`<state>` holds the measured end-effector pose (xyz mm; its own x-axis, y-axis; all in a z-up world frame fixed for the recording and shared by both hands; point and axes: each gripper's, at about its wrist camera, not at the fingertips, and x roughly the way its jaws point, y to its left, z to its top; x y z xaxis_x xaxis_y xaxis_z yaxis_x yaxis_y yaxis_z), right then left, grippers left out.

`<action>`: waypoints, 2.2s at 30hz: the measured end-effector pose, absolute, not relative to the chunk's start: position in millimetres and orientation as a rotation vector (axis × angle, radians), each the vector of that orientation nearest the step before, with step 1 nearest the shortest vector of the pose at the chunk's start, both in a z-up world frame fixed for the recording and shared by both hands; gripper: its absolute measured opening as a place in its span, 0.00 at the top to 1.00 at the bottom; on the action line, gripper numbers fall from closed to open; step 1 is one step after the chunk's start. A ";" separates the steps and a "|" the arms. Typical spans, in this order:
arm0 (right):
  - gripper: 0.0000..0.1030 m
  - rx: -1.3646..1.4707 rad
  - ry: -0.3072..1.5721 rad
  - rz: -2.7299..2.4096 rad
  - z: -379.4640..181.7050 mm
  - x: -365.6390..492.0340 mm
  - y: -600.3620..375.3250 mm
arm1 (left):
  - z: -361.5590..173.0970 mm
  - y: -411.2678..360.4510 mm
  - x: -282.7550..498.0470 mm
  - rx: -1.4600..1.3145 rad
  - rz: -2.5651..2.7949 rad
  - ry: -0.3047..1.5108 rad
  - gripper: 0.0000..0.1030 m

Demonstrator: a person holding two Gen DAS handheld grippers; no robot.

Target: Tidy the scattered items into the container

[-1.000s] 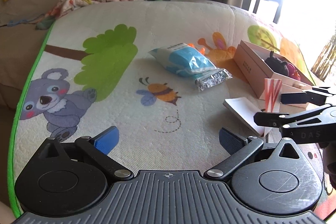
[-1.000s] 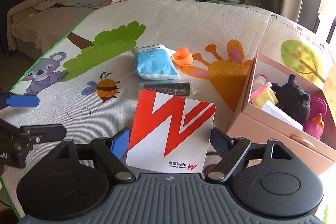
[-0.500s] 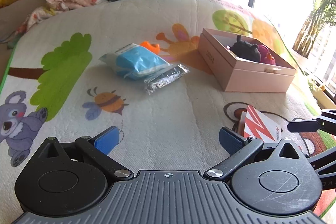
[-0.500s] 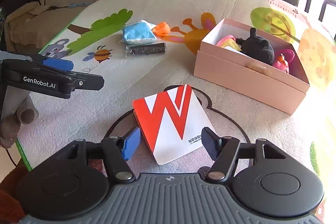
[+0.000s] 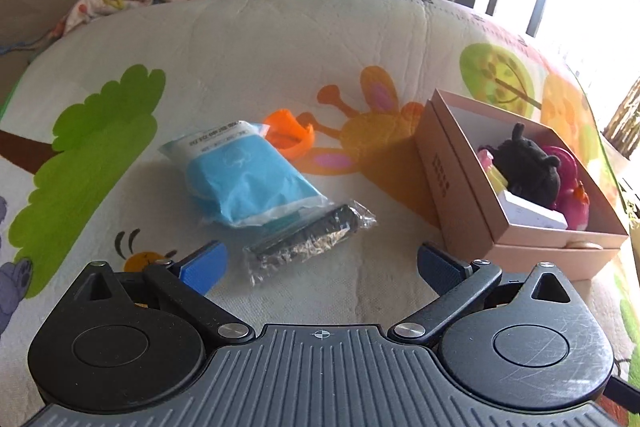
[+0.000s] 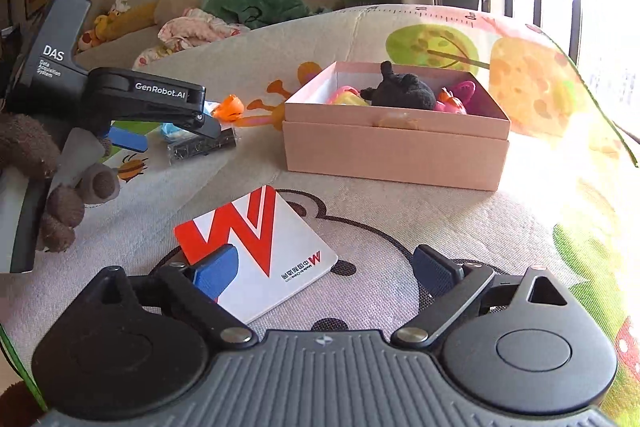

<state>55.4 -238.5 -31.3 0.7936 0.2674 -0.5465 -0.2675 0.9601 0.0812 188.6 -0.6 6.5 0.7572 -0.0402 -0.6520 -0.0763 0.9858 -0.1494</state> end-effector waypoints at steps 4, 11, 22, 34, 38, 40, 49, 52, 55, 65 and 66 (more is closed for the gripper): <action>0.06 0.041 0.590 0.289 -37.7 54.2 -246.4 | 2.4 -9.4 212.0 -0.143 0.070 0.726 0.00; 0.05 0.070 0.596 0.286 -44.1 53.9 -254.5 | -11.9 -27.2 232.3 -0.048 0.131 0.709 0.00; 0.05 0.069 0.598 0.264 -44.0 52.1 -256.2 | -17.9 -20.2 209.0 0.069 0.057 0.712 0.48; 0.03 -0.005 0.586 0.303 -37.2 41.8 -229.7 | -6.5 2.8 103.6 0.026 -0.279 0.755 0.17; 0.02 -0.028 0.585 0.315 -35.8 38.9 -220.1 | 1.1 9.1 70.9 0.049 -0.274 0.709 0.07; 0.02 -0.043 0.584 0.324 -35.7 36.5 -216.1 | 1.1 14.7 61.3 0.041 -0.268 0.717 0.06; 0.00 -0.083 0.593 0.311 -38.1 30.7 -210.0 | -14.5 33.5 78.2 0.025 -0.174 0.706 0.03; 0.00 -0.114 0.582 0.288 -37.2 25.3 -211.9 | -16.8 33.7 78.9 -0.056 -0.247 0.732 0.03; 0.00 -0.151 0.563 0.255 -37.2 21.5 -216.0 | -17.4 25.5 69.9 -0.070 -0.317 0.738 0.03; 0.00 -0.145 0.598 0.328 -34.7 32.4 -208.5 | -9.1 16.8 42.7 -0.020 -0.253 0.699 0.01; 0.00 -0.160 0.593 0.339 -34.8 32.7 -205.1 | -8.5 18.0 42.6 -0.011 -0.231 0.693 0.01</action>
